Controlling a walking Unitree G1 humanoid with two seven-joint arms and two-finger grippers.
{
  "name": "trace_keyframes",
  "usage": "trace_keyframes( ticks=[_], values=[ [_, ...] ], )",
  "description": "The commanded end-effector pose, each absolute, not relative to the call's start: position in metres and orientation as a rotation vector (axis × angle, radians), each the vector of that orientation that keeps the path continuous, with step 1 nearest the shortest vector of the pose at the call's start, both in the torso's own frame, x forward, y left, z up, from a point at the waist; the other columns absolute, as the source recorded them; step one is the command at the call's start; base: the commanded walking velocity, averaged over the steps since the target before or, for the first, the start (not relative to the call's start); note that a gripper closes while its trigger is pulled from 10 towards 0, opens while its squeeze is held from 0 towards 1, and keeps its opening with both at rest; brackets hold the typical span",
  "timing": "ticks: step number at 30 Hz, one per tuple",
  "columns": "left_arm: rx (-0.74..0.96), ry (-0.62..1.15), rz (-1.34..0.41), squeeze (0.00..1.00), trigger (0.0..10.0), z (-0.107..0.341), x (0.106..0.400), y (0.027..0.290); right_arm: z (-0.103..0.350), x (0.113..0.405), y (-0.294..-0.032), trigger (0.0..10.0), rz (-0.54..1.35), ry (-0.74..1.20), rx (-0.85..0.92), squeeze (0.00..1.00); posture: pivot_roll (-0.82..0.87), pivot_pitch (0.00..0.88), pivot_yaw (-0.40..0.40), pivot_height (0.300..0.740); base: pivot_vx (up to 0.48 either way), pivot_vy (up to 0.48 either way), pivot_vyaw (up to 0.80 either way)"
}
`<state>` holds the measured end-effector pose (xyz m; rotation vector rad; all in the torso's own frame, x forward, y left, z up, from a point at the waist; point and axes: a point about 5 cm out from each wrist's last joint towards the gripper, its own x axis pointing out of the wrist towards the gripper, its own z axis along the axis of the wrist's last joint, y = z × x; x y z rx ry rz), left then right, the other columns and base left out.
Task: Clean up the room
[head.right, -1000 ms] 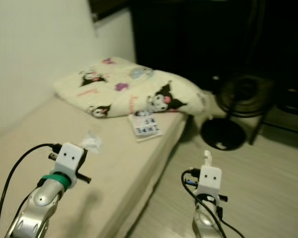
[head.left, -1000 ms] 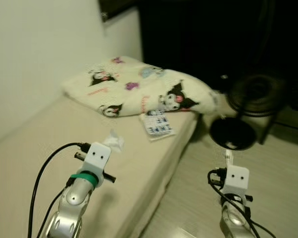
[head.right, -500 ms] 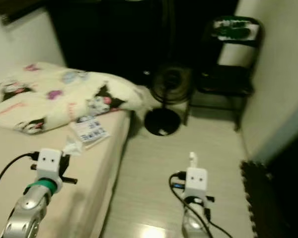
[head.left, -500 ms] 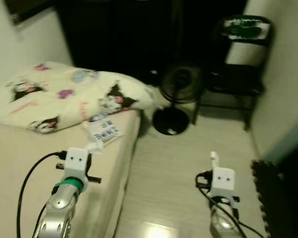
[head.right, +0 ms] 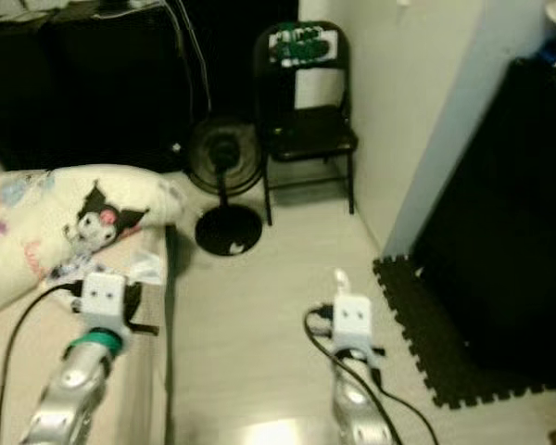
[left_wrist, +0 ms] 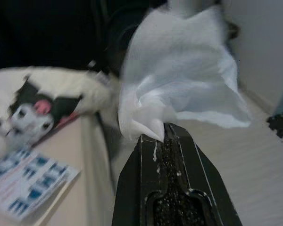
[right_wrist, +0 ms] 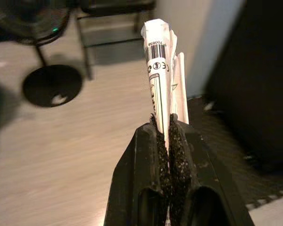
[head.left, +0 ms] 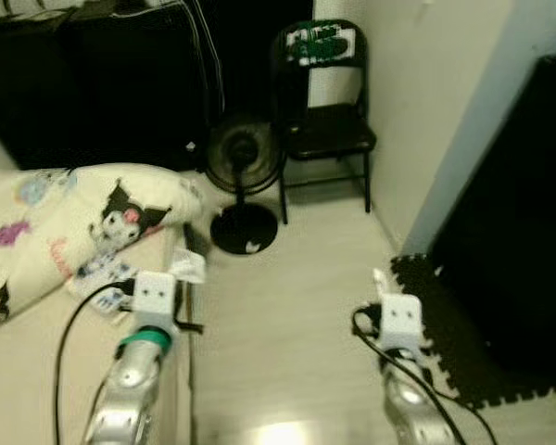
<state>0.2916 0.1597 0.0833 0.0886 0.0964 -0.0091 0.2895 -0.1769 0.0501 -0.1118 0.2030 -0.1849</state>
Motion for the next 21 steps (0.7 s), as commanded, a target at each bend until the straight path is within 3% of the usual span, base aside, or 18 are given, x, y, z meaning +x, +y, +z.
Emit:
trace_keyframes(
  ticks=[1, 2, 3, 7, 14, 21],
  values=[
    [0.104, 0.148, 0.021, 0.0, 10.0, 0.07, 0.286, 0.166, 0.04, 0.284, -0.172, 10.0, -0.174, 0.236, -0.113, 0.0, 0.02, 0.0, 0.177, 0.74, 0.0, 0.0, -0.8],
    [0.104, 0.148, 0.021, 0.0, 10.0, 0.07, 0.286, 0.166, 0.04, 0.284, -0.172, 10.0, -0.174, 0.236, -0.113, 0.0, 0.02, 0.0, 0.177, 0.74, 0.0, 0.0, -0.8],
    [0.103, 0.14, -0.007, 0.0, 10.0, 0.072, 0.287, 0.164, 0.044, 0.281, -0.178, 10.0, -0.207, 0.245, -0.092, 0.0, 0.04, 0.0, 0.115, 0.74, 0.0, 0.0, -0.8],
    [0.121, 0.124, -0.012, 0.0, 10.0, 0.076, 0.288, 0.168, 0.043, 0.274, -0.179, 10.0, -0.202, 0.264, -0.079, 0.0, 0.06, 0.0, 0.096, 0.74, 0.0, 0.0, -0.8],
    [0.081, 0.119, 0.018, 0.0, 10.0, 0.076, 0.277, 0.173, 0.041, 0.272, -0.184, 10.0, -0.179, 0.27, -0.111, 0.0, 0.04, 0.0, 0.101, 0.74, 0.0, 0.0, -0.8],
    [0.08, 0.098, -0.007, 0.0, 10.0, 0.077, 0.274, 0.162, 0.04, 0.271, -0.19, 10.0, -0.18, 0.278, -0.115, 0.0, 0.04, 0.0, 0.091, 0.74, 0.0, 0.0, -0.8]
  ],
)
